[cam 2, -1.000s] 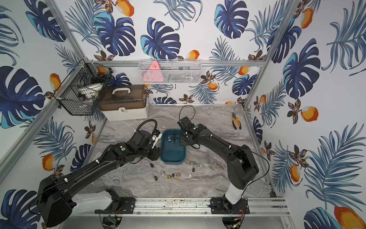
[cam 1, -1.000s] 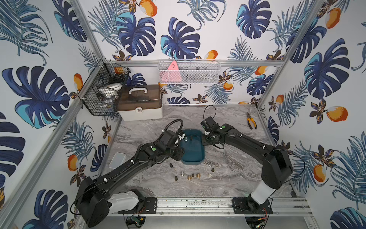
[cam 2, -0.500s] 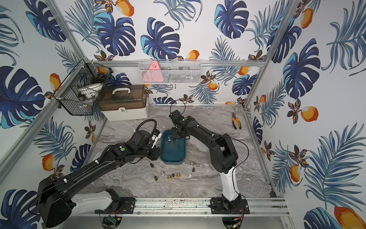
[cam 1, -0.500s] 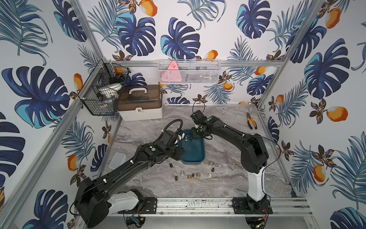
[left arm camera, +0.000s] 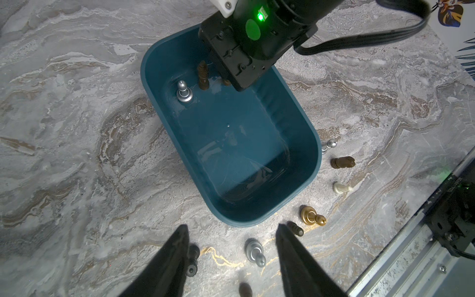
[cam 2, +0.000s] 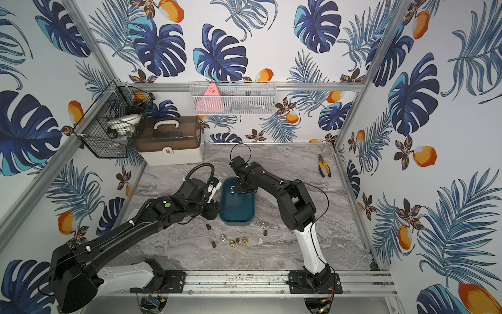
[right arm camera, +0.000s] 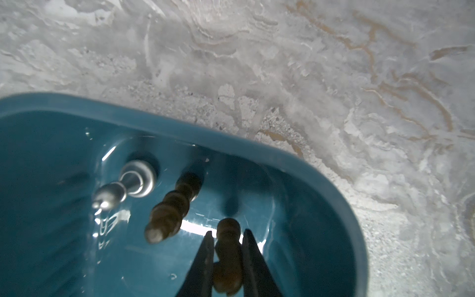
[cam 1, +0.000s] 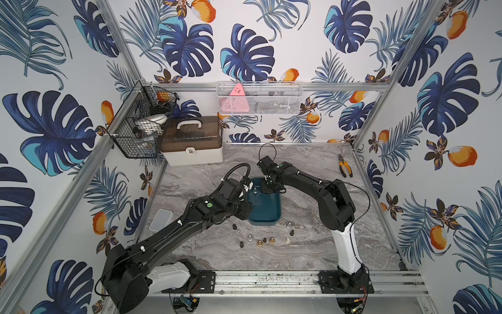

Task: Put the chess pieces into the storage box
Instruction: Place the chess piece in the storage box.

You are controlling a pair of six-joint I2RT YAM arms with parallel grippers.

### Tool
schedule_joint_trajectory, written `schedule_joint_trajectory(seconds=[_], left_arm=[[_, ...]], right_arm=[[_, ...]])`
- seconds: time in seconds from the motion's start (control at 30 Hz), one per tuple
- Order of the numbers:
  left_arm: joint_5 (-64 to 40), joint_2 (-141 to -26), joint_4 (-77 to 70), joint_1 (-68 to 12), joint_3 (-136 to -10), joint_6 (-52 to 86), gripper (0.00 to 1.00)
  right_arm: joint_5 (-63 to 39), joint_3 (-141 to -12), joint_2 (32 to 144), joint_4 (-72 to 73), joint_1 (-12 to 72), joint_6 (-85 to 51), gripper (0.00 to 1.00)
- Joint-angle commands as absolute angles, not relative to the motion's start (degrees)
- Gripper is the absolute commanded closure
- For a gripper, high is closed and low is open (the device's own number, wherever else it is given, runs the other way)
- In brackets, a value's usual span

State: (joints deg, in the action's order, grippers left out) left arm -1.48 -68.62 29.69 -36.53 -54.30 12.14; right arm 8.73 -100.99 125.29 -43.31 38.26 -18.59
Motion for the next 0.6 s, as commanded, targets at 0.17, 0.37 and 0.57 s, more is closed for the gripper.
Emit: schedule_joint_trajectory(seconds=[0.17,0.37,0.57], left_arm=[[-1.32,-68.43,29.27,-36.53,-54.55,12.00,0.42],[-1.24,-68.42,29.33,-36.55,-54.53,12.04,0.42],[-1.23,-68.39,28.96,-36.50,-54.27,12.22,0.42]], right_arm=[[11.79,-101.78,126.56,-42.08,38.43,-18.01,0.81],[12.38,-101.51,126.91,-40.79,38.46,-17.84,0.80],[12.53,-100.90,127.08,-39.56,38.42,-17.33,0.79]])
